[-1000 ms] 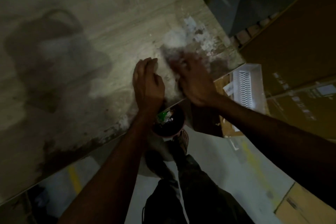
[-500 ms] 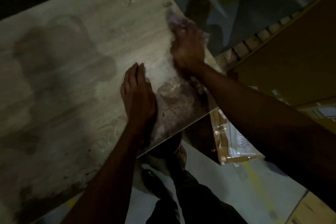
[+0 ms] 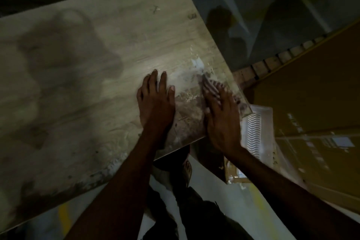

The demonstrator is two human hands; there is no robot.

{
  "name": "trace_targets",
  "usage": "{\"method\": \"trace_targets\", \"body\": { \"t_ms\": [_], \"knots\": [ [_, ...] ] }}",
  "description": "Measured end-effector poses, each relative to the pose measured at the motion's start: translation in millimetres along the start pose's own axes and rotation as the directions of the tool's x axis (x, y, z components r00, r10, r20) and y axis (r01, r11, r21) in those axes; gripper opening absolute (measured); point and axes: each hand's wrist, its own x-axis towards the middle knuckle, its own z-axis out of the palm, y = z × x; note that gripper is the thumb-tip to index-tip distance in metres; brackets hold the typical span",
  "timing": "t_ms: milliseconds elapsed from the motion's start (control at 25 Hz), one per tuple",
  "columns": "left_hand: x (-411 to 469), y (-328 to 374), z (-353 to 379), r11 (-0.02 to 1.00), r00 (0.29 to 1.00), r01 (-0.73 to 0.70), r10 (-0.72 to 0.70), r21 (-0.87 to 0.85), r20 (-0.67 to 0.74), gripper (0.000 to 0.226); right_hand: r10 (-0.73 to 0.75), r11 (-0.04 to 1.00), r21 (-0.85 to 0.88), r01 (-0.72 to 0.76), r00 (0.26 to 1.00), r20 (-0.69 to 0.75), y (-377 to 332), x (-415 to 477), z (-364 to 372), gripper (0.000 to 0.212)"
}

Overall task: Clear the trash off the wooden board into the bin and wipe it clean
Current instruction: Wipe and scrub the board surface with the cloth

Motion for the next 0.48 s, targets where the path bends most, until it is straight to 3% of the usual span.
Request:
{"method": "trace_targets", "body": {
  "t_ms": [80, 160, 200, 240, 280, 320, 360, 400, 480],
  "knots": [
    [-2, -3, -4, 0.997, 0.999, -0.043, 0.043, -0.069, -0.003, 0.051, 0.051, 0.999, -0.01, -0.051, 0.999, 0.002, 15, -11, -4, 0.053],
    [-12, -11, -6, 0.986, 0.992, -0.12, 0.123, -0.119, 0.02, 0.05, 0.34, 0.938, -0.029, -0.345, 0.935, -0.104, 17, 28, -7, 0.059],
    [-20, -15, -7, 0.97, 0.987, -0.152, 0.159, -0.191, 0.023, 0.048, 0.394, 0.915, -0.023, -0.402, 0.907, -0.147, 4, 32, -6, 0.06],
    [-29, -21, -9, 0.936, 0.984, -0.164, 0.179, -0.312, 0.02, 0.045, 0.347, 0.934, -0.033, -0.356, 0.925, -0.157, -18, 22, 2, 0.059],
    [-40, -30, -15, 0.871, 0.988, -0.136, 0.154, -0.472, -0.001, 0.041, 0.244, 0.966, -0.072, -0.249, 0.967, -0.078, -54, -7, 12, 0.058],
    [-50, -40, -24, 0.781, 0.997, -0.072, 0.073, -0.621, -0.025, 0.039, 0.06, 0.997, -0.053, -0.06, 0.998, 0.009, -87, -46, 27, 0.057],
    [-60, -55, -35, 0.707, 0.999, -0.01, -0.029, -0.708, -0.043, 0.038, -0.156, 0.988, 0.016, 0.155, 0.983, 0.094, -116, -80, 35, 0.057],
    [-70, -74, -50, 0.688, 0.991, 0.029, -0.112, -0.726, -0.067, 0.038, -0.323, 0.946, 0.088, 0.313, 0.936, 0.142, -132, -98, 45, 0.057],
    [-86, -124, -76, 0.822, 0.971, 0.05, -0.172, -0.567, -0.164, 0.038, -0.539, 0.842, 0.117, 0.526, 0.817, 0.203, -137, -64, 64, 0.057]
  ]
}}
